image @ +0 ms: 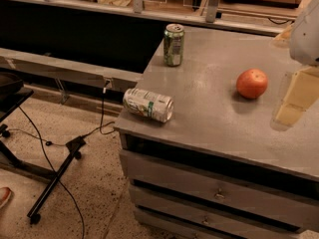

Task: Move apple near green can

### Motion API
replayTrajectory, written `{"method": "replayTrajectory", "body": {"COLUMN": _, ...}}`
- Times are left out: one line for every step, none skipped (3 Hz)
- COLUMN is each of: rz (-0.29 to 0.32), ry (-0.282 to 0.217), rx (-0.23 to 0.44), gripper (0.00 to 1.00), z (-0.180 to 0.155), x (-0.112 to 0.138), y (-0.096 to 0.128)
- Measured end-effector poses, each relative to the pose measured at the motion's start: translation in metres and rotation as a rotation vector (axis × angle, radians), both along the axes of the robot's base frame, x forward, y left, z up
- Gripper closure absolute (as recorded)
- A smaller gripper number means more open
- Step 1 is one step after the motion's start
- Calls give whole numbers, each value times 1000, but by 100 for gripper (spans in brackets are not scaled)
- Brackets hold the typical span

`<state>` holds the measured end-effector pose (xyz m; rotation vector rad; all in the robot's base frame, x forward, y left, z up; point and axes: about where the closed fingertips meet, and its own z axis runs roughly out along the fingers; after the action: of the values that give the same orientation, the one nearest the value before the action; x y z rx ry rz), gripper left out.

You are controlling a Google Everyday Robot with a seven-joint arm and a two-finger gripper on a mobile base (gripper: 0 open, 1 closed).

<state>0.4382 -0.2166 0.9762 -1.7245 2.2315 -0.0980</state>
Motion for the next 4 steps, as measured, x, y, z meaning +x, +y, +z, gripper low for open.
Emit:
{"method": "replayTrajectory", "body": {"rz": 0, "ry": -3, "rx": 3, "gripper": 0, "z": 1, "x": 0, "y": 0}}
{"method": "replayTrajectory", "body": {"rz": -18, "ry": -1, "rx": 51, "gripper": 0, "z": -5, "x": 30, "y": -10}}
{"method": "replayTrajectory", "body": {"rz": -56, "ry": 7, "rx": 115, "gripper": 0, "z": -13, "x": 83, "y": -23}}
{"method": "replayTrajectory", "body": {"rz": -93, "ry": 8, "rx": 149, "gripper": 0, "z": -31, "x": 128, "y": -31}}
